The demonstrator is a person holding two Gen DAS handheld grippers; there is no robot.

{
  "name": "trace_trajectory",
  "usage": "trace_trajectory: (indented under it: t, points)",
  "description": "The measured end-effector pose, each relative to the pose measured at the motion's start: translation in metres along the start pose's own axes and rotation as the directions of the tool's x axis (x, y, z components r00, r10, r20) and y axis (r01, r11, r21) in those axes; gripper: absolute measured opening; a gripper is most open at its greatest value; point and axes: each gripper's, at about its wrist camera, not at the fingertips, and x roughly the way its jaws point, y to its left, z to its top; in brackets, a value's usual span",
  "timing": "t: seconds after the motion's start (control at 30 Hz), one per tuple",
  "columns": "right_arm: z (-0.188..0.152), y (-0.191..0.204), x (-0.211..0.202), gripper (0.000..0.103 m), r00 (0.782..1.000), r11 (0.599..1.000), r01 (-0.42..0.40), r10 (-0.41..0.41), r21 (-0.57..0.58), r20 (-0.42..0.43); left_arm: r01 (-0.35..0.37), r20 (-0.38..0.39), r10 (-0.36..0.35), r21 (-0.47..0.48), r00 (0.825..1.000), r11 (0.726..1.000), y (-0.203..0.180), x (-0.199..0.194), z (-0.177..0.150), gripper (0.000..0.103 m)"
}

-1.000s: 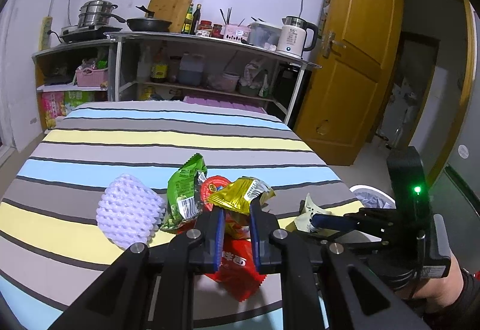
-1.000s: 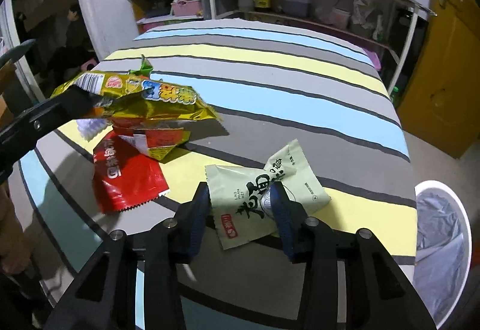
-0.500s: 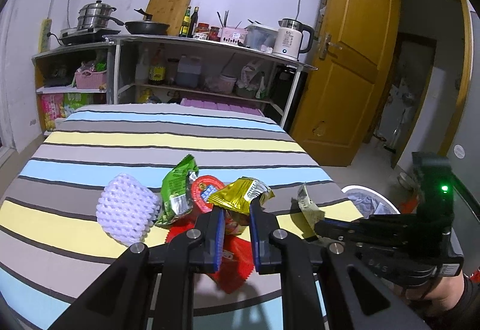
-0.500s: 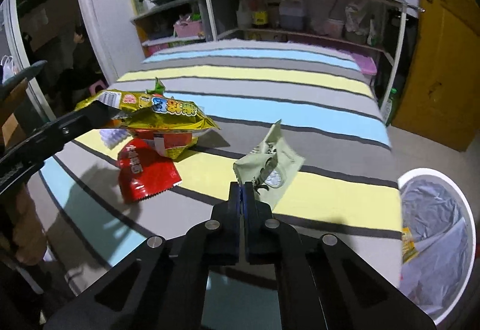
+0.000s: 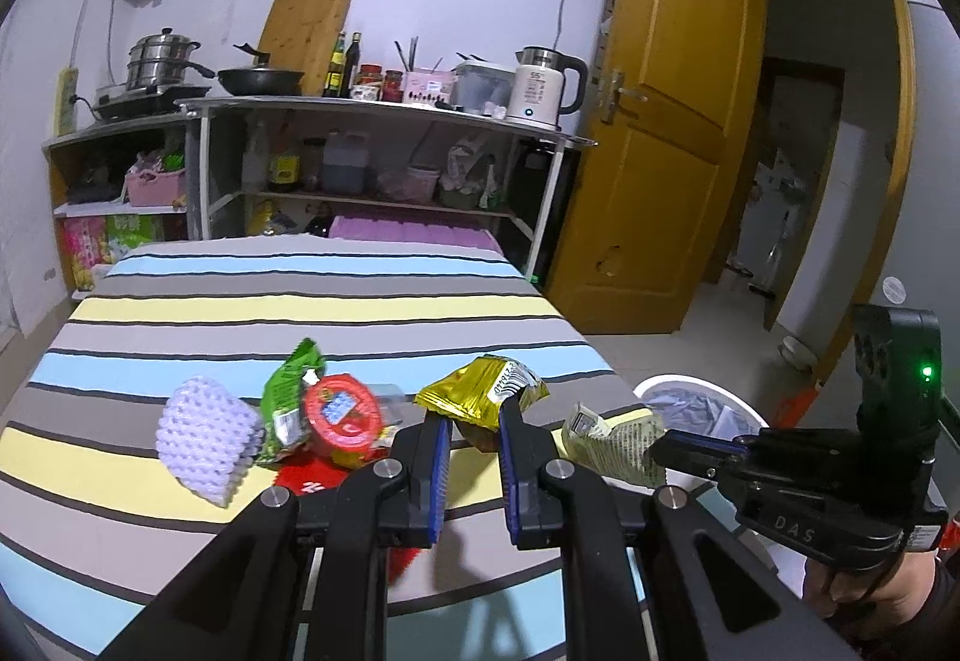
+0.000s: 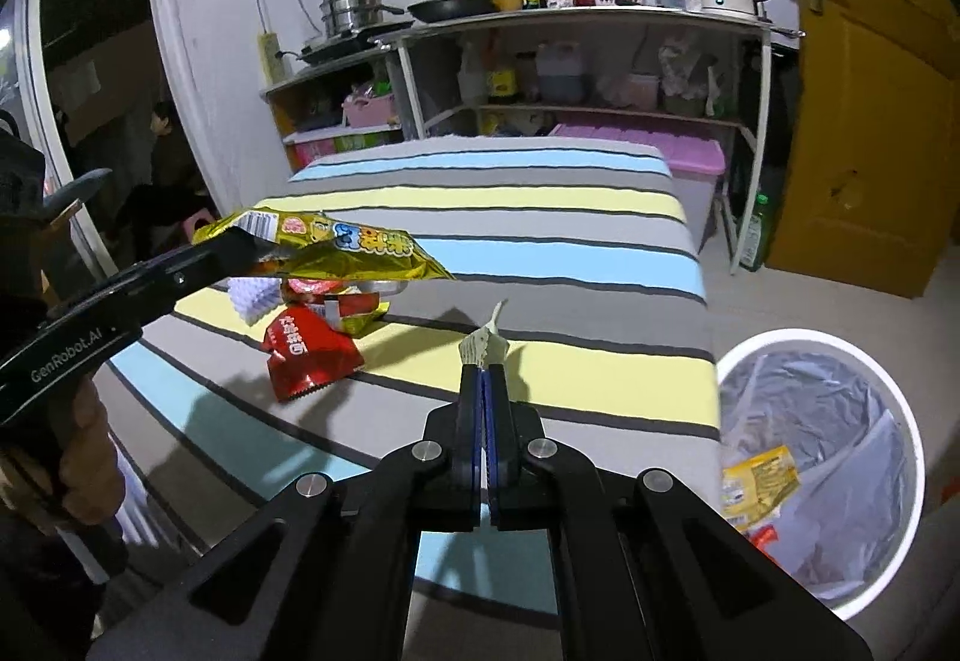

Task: Collect trash
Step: 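Carry both held wrappers over the bin and open both tools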

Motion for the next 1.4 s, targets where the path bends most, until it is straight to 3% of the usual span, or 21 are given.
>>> trace_trajectory:
  t: [0.93, 1.4]
  points:
    - [-0.001, -0.053, -0.067, 0.0, 0.987, 0.992, 0.103, -0.111, 0.075, 0.119, 0.118, -0.011, -0.118, 0.082, 0.993, 0.99, -0.079, 0.024, 0.017, 0.014]
    - [-0.018, -0.106, -0.09, 0.0, 0.973, 0.97, 0.174, -0.196, 0.171, 0.12, 0.212, -0.083, -0.201, 0.151, 0.976, 0.966, -0.14, 0.062, 0.01, 0.014]
